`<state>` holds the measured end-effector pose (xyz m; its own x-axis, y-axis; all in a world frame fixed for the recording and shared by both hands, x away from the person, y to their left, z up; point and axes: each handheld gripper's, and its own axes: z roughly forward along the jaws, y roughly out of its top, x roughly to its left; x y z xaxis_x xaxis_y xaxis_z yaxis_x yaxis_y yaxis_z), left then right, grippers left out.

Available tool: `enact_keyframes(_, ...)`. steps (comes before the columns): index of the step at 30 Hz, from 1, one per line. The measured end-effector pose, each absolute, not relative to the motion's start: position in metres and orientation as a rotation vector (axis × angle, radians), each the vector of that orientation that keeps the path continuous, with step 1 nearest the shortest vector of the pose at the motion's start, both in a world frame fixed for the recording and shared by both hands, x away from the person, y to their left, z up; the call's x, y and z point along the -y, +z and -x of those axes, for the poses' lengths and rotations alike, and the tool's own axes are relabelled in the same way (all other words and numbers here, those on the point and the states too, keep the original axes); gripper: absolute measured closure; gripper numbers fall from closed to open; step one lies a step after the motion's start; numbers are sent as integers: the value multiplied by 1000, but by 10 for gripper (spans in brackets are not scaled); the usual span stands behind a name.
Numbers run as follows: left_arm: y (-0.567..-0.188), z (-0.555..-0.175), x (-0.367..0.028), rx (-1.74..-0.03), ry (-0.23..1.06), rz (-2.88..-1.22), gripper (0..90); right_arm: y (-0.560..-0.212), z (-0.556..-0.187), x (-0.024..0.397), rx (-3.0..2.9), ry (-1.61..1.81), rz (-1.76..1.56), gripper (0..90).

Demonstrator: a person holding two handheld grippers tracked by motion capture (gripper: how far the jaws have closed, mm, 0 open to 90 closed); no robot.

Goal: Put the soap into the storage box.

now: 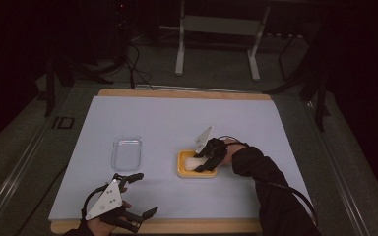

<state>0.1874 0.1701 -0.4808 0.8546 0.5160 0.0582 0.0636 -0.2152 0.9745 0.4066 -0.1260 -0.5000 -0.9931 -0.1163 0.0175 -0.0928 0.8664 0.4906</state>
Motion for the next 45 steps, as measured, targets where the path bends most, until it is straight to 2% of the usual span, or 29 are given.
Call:
enact_keyframes(8, -481, -187, -170, -446, 442, -1757, 7, -484, -406, 128, 2999, -825, -131, 423)
enact_keyframes(14, -481, -187, -170, -448, 444, -1759, 7, -463, -401, 136, 3054, -855, -40, 338)
enact_keyframes(21, -481, -188, -170, -450, 446, -1762, 7, -449, -394, 146, 3110, -870, 145, 187)
enact_keyframes(23, -481, -188, -169, -451, 446, -1762, 7, -448, -395, 147, 3120, -860, 179, 169)
enact_keyframes(24, -482, -188, -169, -452, 445, -1762, 7, -446, -393, 151, 3124, -845, 248, 120)
enact_keyframes(37, -482, -187, -169, -452, 444, -1762, 7, -448, -377, 172, 3157, -835, 443, 126)
enact_keyframes(45, -481, -187, -169, -450, 442, -1764, 7, -450, -372, 189, 3167, -912, 695, 134)
